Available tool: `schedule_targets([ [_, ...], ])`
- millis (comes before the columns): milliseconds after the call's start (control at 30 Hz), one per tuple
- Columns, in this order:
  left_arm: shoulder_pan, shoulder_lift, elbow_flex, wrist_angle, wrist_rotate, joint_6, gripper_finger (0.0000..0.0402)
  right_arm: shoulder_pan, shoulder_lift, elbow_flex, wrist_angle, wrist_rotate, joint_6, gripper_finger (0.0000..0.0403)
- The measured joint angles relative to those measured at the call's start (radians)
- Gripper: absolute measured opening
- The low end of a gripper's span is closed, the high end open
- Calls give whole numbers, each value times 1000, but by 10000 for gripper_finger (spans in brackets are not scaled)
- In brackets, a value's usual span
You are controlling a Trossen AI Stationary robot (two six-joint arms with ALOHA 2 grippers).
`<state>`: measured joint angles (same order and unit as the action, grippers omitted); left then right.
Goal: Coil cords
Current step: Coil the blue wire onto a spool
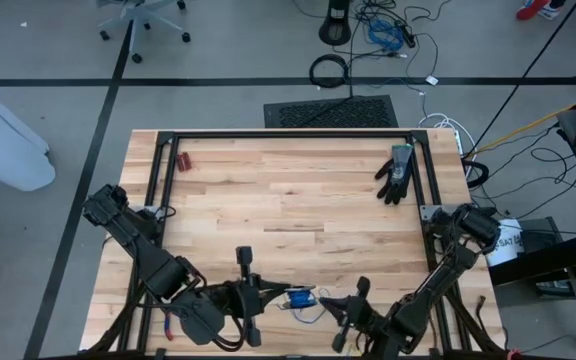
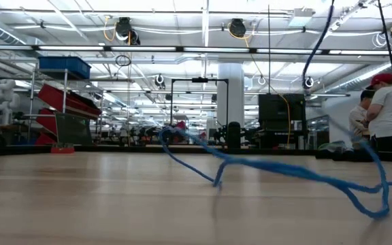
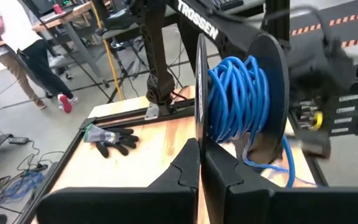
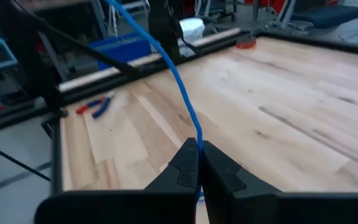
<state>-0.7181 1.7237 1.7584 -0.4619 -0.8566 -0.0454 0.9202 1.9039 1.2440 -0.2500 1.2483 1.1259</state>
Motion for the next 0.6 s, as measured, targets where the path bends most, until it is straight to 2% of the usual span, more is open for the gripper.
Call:
schedule_targets([
  [300,0,0,0,-51,43,-3,6,71,-115,0,-10,182,-78,0],
  [600,-1,0,0,-49,43,-3,6,83,-203,0,4,248,-229,0],
])
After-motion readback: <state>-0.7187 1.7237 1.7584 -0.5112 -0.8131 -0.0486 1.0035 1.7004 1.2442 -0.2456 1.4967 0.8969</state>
